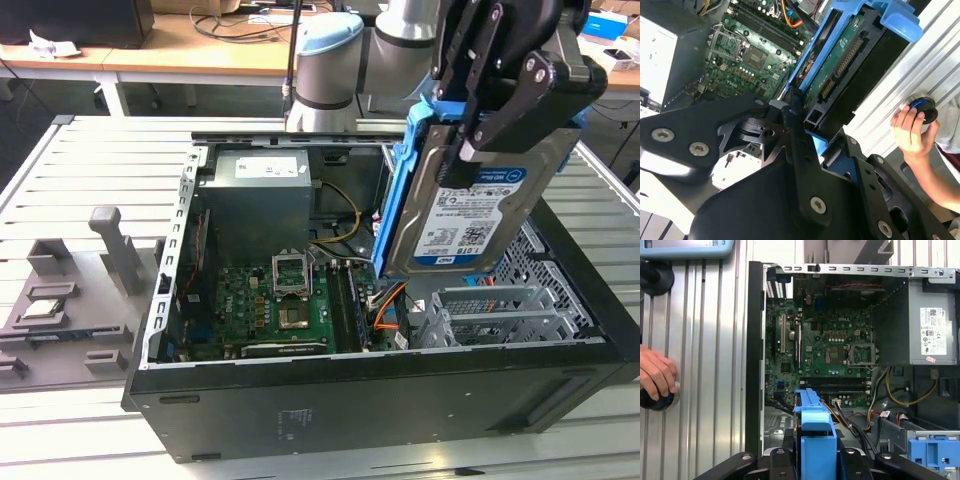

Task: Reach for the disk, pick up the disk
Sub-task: 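Pick up the disk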

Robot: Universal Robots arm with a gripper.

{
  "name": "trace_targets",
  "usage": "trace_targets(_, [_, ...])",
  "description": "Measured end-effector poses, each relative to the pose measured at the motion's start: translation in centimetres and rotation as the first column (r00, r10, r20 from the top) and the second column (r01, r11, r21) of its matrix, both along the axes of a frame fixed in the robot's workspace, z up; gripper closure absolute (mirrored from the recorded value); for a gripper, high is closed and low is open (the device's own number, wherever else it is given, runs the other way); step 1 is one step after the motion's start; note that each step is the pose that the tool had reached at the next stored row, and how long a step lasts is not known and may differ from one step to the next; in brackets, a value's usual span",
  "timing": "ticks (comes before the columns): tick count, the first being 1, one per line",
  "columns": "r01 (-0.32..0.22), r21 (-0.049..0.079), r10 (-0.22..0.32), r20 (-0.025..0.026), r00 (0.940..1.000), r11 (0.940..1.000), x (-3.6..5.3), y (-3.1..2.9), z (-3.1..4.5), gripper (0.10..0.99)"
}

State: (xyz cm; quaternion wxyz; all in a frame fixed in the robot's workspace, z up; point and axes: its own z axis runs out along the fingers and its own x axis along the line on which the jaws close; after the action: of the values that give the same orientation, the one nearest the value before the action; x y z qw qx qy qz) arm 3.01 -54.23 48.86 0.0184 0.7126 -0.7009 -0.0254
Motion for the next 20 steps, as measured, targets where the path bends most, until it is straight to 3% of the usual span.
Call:
trace_targets(9, [0.0, 0.0, 0.0, -0.0003, 1.0, 1.0, 2.74, 0.0, -0.15, 0.718])
trace_targets(20, [0.0, 0.0, 0.0, -0.0012, 1.0, 1.0, 4.64, 0.0, -0.65, 0.718])
